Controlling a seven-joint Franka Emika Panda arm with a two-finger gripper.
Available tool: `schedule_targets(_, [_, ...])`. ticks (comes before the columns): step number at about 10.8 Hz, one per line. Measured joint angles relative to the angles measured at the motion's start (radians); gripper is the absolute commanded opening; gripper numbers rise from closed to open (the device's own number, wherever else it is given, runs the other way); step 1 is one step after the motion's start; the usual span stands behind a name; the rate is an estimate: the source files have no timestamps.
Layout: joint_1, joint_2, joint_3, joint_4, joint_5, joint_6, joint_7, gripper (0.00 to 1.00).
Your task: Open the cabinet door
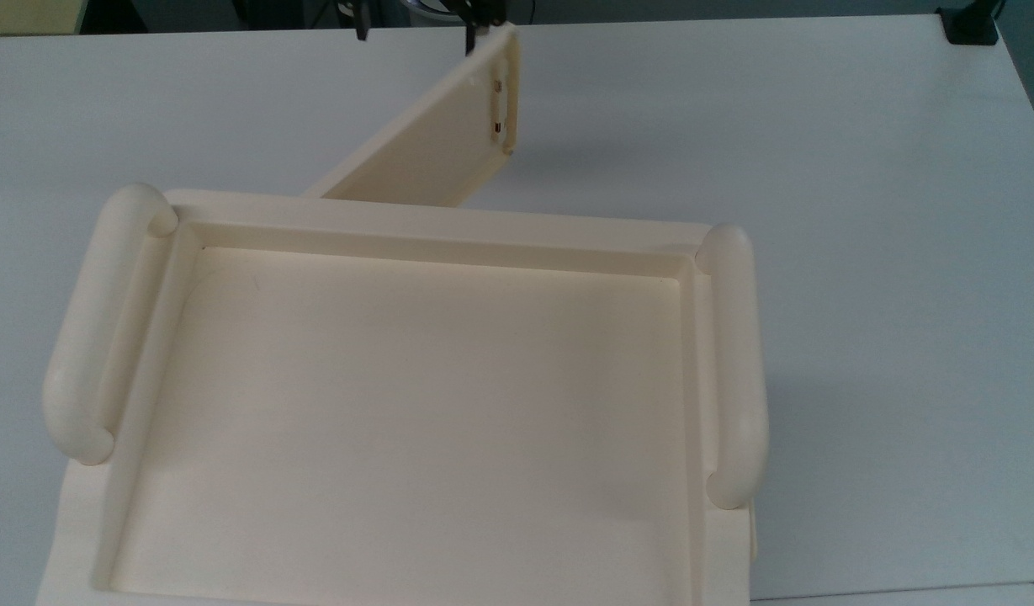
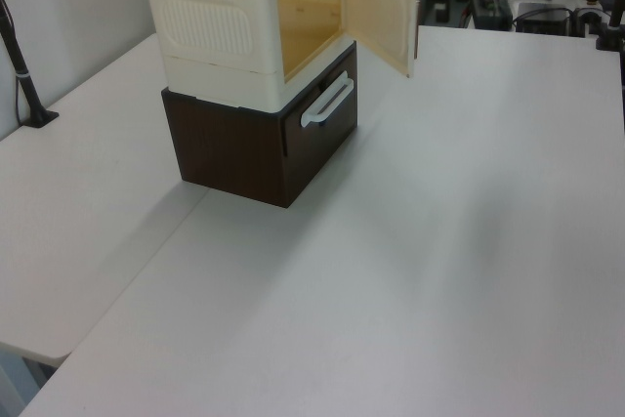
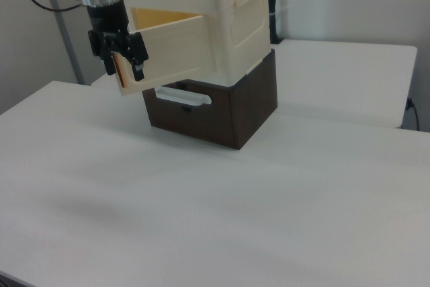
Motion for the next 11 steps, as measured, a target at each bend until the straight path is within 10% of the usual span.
schedule_targets(11, [-0.091,-0.045,-0.008,0.004,-0.002,-0.067,-0.108,1.00])
